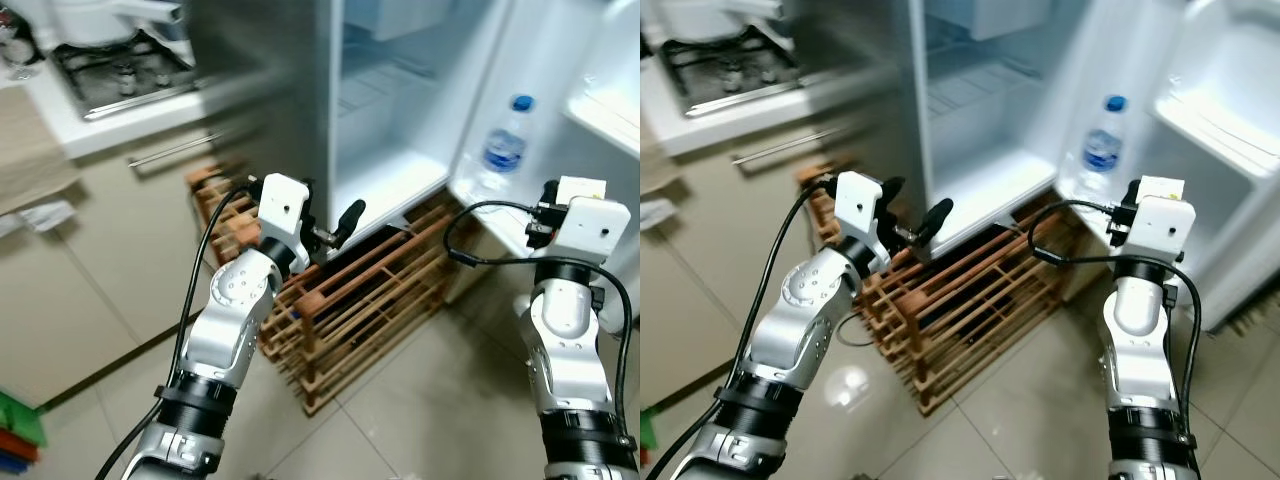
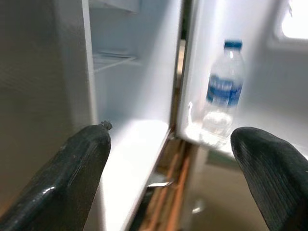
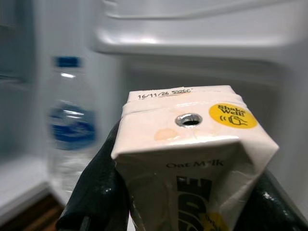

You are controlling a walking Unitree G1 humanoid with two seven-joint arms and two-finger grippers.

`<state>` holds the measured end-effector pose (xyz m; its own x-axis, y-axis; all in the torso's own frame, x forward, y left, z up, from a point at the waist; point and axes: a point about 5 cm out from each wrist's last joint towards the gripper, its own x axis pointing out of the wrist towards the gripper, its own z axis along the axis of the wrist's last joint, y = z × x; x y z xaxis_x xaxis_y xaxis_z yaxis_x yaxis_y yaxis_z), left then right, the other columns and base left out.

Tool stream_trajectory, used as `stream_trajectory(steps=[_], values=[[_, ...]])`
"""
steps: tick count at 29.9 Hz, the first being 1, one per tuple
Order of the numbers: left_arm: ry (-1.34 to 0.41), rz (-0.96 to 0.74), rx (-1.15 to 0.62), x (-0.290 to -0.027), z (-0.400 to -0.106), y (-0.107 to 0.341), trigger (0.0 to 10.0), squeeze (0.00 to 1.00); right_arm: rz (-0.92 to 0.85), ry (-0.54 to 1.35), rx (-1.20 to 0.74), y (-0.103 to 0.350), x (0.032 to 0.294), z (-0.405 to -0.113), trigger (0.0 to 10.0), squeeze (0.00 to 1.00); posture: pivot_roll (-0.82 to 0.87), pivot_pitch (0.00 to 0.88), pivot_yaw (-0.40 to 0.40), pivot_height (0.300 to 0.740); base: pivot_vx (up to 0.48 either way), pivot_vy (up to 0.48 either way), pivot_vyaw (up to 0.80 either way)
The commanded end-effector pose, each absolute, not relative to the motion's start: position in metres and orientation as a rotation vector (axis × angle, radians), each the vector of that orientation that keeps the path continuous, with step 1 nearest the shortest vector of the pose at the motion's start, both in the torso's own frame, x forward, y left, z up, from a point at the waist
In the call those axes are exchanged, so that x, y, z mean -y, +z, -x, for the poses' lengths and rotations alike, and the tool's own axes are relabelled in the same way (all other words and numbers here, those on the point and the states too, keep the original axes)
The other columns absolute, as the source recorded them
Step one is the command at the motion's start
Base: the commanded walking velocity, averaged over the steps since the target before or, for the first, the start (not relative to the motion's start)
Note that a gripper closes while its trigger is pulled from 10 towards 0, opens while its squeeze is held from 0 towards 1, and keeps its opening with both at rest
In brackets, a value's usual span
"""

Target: Restocking fridge

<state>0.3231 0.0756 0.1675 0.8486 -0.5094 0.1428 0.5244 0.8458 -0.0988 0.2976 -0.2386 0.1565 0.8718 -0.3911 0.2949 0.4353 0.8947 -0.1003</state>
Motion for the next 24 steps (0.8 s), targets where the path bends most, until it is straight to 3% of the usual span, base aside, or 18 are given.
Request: stream_trajectory(steps=[1, 4, 7, 14, 24], values=[[-0.471, 0.262, 0.041, -0.086, -0.331, 0.162, 10.0, 0.0, 0.174, -0.451, 0.287, 0.161, 0.242, -0.295, 10.0, 0.27, -0.11, 0.0, 0.034, 0.74, 0.0, 0.0, -0.8], [-0.411, 0.342, -0.016, -0.095, -0.335, 0.153, 10.0, 0.0, 0.179, -0.471, 0.288, 0.161, 0.244, -0.292, 10.0, 0.28, -0.11, 0.0, 0.034, 0.74, 0.0, 0.0, -0.8], [-0.408, 0.316, -0.012, -0.096, -0.334, 0.152, 10.0, 0.0, 0.195, -0.497, 0.292, 0.162, 0.248, -0.29, 10.0, 0.28, -0.12, 0.0, 0.035, 0.74, 0.0, 0.0, -0.79], [-0.462, 0.23, 0.021, -0.087, -0.331, 0.157, 10.0, 0.0, 0.234, -0.59, 0.26, 0.162, 0.275, -0.29, 10.0, 0.27, -0.12, 0.002, 0.036, 0.74, 0.0, 0.0, 0.0], [-0.497, 0.125, 0.11, -0.078, -0.327, 0.162, 10.0, 0.0, 0.139, -0.525, 0.24, 0.154, 0.26, -0.291, 10.0, 0.27, -0.12, 0.005, 0.035, 0.74, 0.0, 0.0, -0.08]])
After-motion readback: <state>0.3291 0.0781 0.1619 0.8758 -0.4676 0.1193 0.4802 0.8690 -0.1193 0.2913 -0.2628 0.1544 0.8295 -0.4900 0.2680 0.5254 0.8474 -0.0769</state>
